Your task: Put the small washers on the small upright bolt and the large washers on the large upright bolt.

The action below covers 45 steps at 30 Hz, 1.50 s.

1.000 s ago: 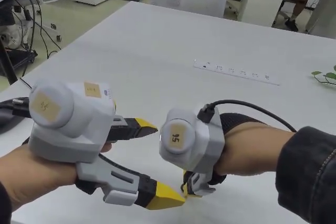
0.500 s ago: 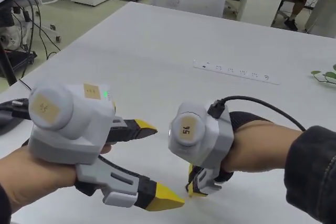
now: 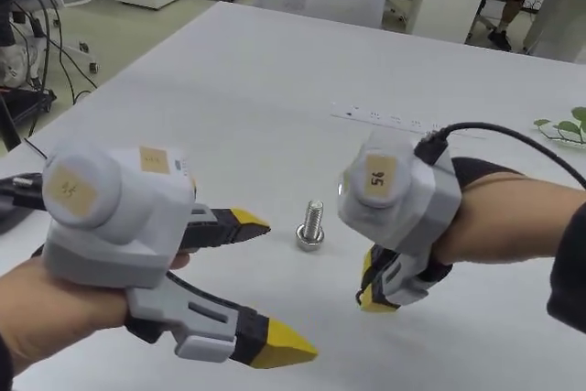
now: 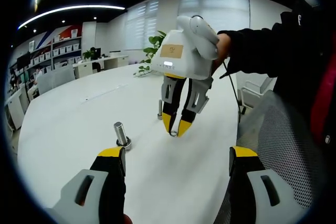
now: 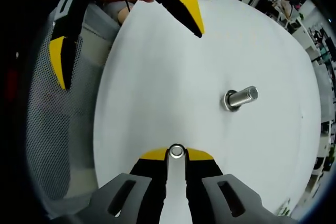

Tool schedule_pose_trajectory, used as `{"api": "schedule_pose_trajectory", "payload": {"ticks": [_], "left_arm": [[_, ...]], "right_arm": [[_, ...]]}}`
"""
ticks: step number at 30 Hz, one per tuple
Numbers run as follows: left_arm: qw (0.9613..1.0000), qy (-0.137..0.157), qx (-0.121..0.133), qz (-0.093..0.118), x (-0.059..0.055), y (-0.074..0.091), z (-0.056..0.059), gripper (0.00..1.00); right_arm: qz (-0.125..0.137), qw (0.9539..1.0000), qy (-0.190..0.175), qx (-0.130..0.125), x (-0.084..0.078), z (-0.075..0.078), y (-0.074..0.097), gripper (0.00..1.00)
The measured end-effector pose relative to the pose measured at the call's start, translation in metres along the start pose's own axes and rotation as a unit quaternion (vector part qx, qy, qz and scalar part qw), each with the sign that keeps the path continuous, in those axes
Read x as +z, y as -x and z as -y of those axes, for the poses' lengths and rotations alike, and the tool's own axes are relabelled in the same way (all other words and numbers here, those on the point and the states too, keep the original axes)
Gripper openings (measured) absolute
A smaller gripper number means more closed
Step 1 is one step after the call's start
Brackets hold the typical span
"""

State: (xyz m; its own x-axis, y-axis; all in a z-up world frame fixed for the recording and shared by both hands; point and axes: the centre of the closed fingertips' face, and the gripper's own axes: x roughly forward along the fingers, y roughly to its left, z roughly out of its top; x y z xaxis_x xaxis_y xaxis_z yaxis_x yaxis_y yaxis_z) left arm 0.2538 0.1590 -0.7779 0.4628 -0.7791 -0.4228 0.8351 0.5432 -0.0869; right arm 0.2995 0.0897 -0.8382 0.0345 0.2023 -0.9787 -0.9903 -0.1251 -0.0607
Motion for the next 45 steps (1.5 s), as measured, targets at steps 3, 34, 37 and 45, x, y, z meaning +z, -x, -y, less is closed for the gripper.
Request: {"api": "schedule_pose_trajectory", "payload": {"ticks": [3, 34, 37, 45], "left_arm": [[1.0000, 0.000, 0.000, 0.001, 0.000, 0.000, 0.000, 0.81], [1.0000, 0.003, 0.003, -0.005, -0.003, 0.001, -0.001, 0.81], [1.0000, 0.003, 0.003, -0.005, -0.003, 0.001, -0.001, 0.81], [1.0000, 0.006, 0.004, -0.006, -0.004, 0.000, -0.002, 0.80]], "right_arm": [[0.002, 0.9999, -0.009, -0.008, -0.006, 0.006, 0.012, 0.13], [0.005, 0.9950, -0.076, -0.065, -0.062, 0.068, 0.054, 0.13], [0.003, 0.9949, -0.076, -0.066, -0.063, 0.072, 0.051, 0.13], [-0.001, 0.9952, -0.081, -0.055, -0.069, 0.077, 0.040, 0.13]]}}
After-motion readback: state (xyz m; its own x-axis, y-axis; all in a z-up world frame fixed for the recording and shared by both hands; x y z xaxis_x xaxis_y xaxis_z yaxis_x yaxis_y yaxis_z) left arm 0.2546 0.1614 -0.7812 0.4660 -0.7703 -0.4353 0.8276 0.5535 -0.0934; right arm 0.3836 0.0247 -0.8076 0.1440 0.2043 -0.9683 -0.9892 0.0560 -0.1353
